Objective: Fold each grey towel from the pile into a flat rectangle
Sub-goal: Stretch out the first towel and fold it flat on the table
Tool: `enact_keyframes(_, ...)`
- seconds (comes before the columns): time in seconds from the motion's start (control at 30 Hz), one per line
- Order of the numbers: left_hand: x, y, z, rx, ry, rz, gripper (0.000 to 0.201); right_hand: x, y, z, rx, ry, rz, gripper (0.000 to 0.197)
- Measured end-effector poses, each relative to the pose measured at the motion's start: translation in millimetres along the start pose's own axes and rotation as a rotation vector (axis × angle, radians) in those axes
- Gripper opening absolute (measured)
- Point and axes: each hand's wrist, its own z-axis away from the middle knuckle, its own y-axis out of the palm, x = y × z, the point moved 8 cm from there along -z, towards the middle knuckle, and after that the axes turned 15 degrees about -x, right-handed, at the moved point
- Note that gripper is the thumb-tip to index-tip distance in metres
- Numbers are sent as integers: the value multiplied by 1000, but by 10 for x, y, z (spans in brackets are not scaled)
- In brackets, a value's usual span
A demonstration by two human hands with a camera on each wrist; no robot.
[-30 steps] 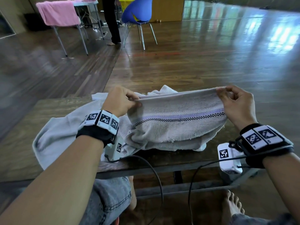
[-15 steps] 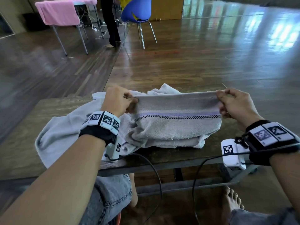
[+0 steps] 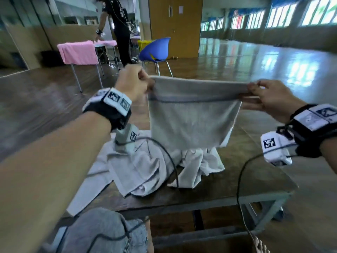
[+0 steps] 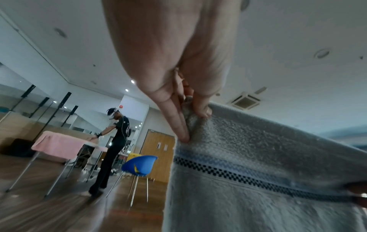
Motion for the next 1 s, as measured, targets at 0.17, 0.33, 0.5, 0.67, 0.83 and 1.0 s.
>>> enact_keyframes(0.17,-650,-700,-554,-158,167,9,13,971,-51,-109,-23,-210,-79,20)
enact_keyframes(0.33,-605,-862,-360,-95,192,6,15,1057,-177,-57,-52,-324,161,13)
enact_keyframes(0.5,-292,-685,-31,22,63,55,21,641,-154,161,1,-223,258,17)
enact_keyframes(0.67,-148,-540,19,44,3,51,19,409,-145,175,-24,-133,276,20)
enact_keyframes(0.83,295,-36,258,255,-302,20,22,-86,-37,44,6,-26,368,23)
enact_keyframes(1.0,637,391,729,212,-387,-86,44,-1030,157,124,29,58,333,25)
